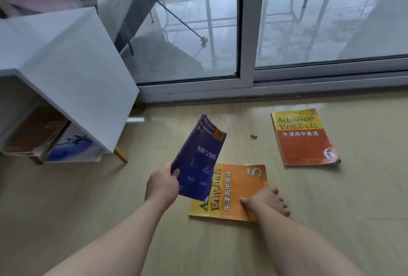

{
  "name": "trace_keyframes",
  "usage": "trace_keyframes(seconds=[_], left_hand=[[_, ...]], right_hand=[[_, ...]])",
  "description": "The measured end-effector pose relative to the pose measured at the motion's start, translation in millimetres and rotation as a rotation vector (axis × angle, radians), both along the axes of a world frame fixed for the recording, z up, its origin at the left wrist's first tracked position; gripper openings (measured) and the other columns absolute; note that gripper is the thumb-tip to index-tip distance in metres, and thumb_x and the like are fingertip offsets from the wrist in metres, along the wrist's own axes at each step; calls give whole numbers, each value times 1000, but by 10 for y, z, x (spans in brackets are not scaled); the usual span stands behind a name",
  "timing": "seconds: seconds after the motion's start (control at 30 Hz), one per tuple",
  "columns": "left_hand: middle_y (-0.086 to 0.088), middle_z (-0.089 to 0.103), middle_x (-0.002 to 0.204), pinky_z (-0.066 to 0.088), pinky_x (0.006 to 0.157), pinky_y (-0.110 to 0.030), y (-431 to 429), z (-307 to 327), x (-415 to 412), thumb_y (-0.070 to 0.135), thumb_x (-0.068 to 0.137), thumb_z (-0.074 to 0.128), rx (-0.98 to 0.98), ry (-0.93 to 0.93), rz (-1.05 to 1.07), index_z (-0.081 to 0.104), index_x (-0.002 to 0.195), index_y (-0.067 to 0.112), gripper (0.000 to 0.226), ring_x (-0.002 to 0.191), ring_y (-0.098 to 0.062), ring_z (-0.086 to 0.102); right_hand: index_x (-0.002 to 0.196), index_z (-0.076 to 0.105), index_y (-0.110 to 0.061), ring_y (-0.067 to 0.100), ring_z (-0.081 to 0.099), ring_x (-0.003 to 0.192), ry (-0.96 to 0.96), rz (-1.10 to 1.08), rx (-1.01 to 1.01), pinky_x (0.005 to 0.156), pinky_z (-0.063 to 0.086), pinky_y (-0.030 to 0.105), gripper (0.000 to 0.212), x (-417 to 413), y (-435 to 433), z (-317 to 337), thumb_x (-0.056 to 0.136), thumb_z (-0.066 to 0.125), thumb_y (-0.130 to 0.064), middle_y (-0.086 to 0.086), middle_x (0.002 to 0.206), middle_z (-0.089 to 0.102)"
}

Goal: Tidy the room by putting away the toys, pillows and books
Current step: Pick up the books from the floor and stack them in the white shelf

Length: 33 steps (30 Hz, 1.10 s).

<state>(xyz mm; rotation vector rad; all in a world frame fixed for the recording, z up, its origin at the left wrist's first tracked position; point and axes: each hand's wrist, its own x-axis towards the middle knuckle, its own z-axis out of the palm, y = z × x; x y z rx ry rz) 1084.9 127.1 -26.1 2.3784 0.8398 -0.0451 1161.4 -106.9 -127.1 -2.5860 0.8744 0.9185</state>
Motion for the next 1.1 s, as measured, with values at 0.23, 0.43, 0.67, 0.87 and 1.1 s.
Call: trace_keyframes(seconds=[0.23,0.43,0.67,0.87,1.1], left_hand=[[2,67,88,61,70,-45,368,223,68,30,106,44,44,-59,17,59,105,29,15,76,-23,66],[3,67,87,61,69,-46,595,459,142,31,105,43,128,-122,61,58,104,30,16,76,-23,67],[-3,69,98,50,73,-39,935,975,94,32,106,40,464,3,-133,61,111,27,21,86,-28,61],[-2,70,105,53,83,-41,1426,1576,-86,28,105,45,485,88,-125,66,111,30,22,92,-26,63],[-1,74,98,47,72,-26,1900,1516,-1264,15,99,62,355,42,18,72,108,21,15,86,-20,66]], right_hand=[[111,70,-18,34,61,109,-19,-23,240,97,48,42,52,1,68,35,74,78,-53,9,116,69],[109,62,-7,36,69,89,-208,-76,757,75,63,51,25,370,254,593,86,59,-17,11,100,68],[108,43,-20,22,60,79,-838,0,811,61,49,29,12,288,575,1531,103,54,-22,-1,97,58],[110,58,-16,28,72,76,-510,-106,1279,62,60,34,19,-83,1069,1691,92,59,-14,7,93,70],[109,54,-2,18,58,47,-477,105,1274,56,51,43,15,-849,1342,1190,102,55,-15,11,52,59]])
